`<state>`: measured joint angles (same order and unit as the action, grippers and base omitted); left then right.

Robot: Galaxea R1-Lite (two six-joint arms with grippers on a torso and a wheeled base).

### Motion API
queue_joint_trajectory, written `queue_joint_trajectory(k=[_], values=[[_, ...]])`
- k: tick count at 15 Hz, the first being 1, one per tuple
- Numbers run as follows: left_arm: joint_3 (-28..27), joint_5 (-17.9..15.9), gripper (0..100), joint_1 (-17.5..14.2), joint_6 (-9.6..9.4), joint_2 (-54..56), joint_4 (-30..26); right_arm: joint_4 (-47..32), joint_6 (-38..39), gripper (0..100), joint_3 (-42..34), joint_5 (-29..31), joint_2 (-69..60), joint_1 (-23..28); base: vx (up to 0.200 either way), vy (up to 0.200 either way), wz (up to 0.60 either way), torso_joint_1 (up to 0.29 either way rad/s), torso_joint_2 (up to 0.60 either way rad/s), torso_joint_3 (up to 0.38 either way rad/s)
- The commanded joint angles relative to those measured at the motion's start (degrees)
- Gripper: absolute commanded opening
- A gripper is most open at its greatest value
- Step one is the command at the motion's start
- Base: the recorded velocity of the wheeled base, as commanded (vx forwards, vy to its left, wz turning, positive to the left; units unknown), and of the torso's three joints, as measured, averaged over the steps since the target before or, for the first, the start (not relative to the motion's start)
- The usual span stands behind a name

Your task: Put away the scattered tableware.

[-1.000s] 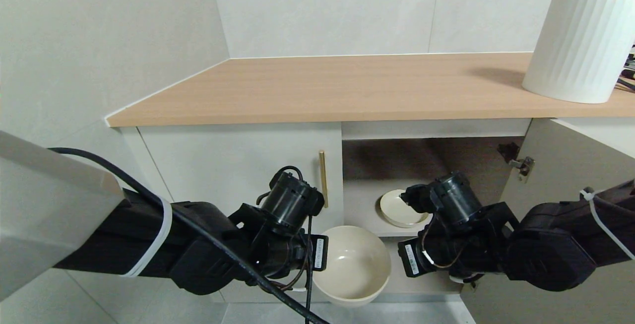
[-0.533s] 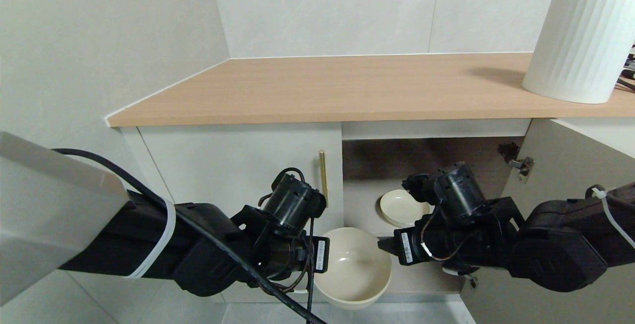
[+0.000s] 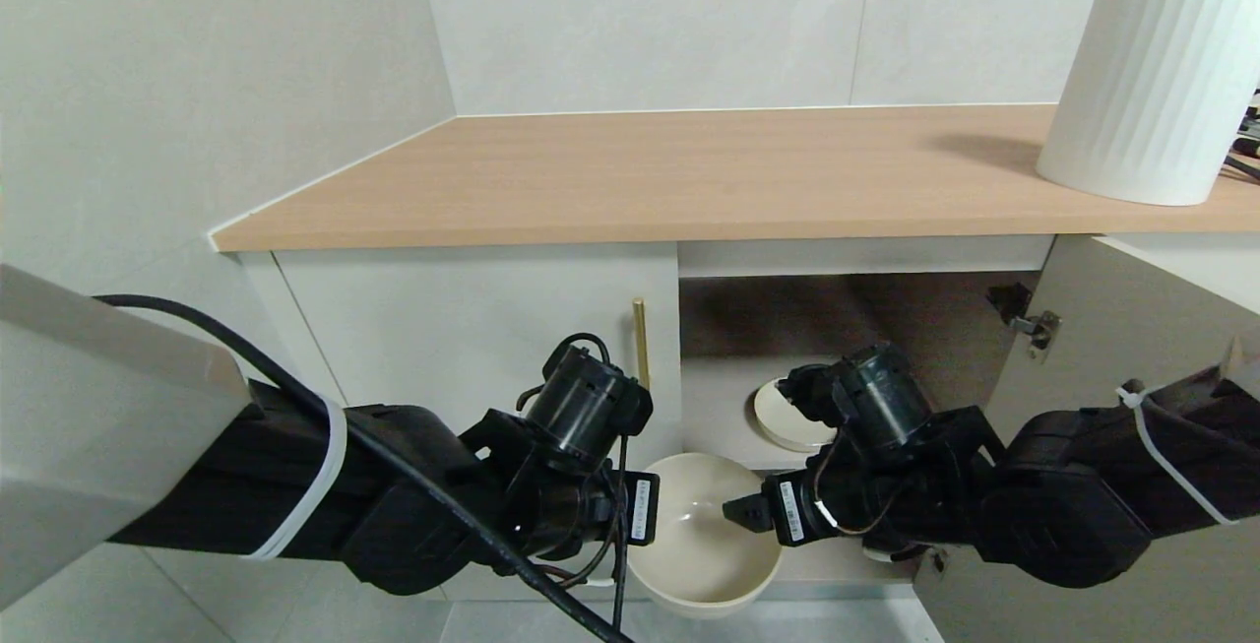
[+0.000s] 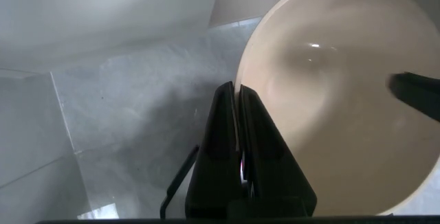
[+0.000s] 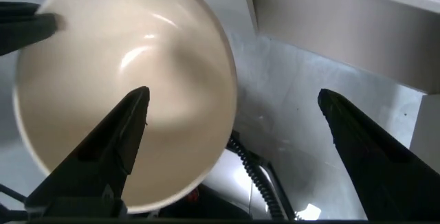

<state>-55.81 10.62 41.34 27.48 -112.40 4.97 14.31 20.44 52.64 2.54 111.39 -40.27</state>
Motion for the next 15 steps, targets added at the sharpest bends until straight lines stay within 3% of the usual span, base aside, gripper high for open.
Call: queue_joint_trajectory(k=[1, 3, 4, 15], values=[[0.0, 0.02, 0, 0.06, 0.03, 0.16, 0.04, 0.01, 0.03, 100, 0.1, 0.1, 1.11, 0.01, 0.0, 0.0, 0.0, 0.0, 0.0, 0.0], [0.09, 0.02, 0, 0.06, 0.03, -0.28, 0.04, 0.01, -0.05, 100, 0.01, 0.19, 1.11, 0.01, 0.0, 0.0, 0.0, 0.0, 0.0, 0.0], [0.09, 0.02, 0, 0.06, 0.03, -0.45, 0.04, 0.01, -0.05, 0, -0.08, 0.28, 1.11, 0.01, 0.0, 0.0, 0.0, 0.0, 0.0, 0.0], [0.09, 0.02, 0, 0.06, 0.03, -0.19, -0.05, 0.01, -0.05, 0, 0.01, 0.19, 1.47, 0.01, 0.0, 0.0, 0.0, 0.0, 0.0, 0.0]])
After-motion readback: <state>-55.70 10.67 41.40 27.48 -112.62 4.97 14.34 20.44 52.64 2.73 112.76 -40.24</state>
